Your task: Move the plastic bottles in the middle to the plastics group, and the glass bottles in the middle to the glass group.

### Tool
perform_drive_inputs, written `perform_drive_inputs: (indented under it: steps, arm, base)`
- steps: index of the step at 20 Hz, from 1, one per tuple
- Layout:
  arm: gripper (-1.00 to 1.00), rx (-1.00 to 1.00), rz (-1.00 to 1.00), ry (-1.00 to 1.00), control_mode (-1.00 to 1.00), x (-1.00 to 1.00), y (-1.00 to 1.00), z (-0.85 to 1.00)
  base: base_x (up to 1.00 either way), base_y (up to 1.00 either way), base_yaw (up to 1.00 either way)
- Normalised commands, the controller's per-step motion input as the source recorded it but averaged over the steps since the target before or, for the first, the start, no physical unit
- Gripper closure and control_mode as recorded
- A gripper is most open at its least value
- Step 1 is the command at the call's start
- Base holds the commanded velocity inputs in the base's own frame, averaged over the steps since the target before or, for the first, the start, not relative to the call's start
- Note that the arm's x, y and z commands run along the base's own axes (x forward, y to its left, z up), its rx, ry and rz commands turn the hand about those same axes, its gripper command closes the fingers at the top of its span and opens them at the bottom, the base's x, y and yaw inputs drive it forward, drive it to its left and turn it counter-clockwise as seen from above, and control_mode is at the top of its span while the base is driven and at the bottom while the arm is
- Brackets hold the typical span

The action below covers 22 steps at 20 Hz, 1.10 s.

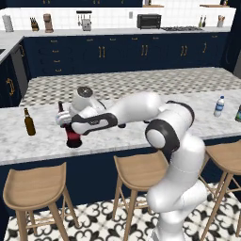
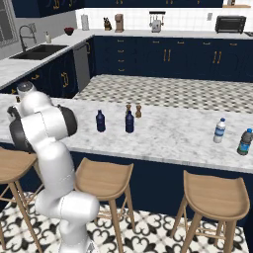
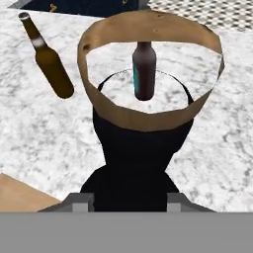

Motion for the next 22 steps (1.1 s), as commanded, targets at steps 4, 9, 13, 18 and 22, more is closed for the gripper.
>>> perform_drive_inputs:
  steps: [4,9,13,18,22]
  arm:
    - [1.00,0.00,0.02,0.00,-1.00,0.16,0.53,-0.07]
    - [1.00,0.00,0.00,-0.02,-1.00,0.35,0.34,-0.01]
    - [1.00,0.00,-0.07,-0.04,-1.00,0.56,0.52,0.00]
    - [1.00,0.00,-0.09,0.00,-1.00,0.39,0.53,0.00]
    - [1.00,0.00,-0.11,-0.02,-1.00,0.33,0.25,0.00]
  base:
    - [0.00,0.00,0.00]
    - [0.00,0.00,0.00]
    - [0.00,0.00,0.00]
    - [0.00,0.00,0.00]
    - [0.00,0.00,0.00]
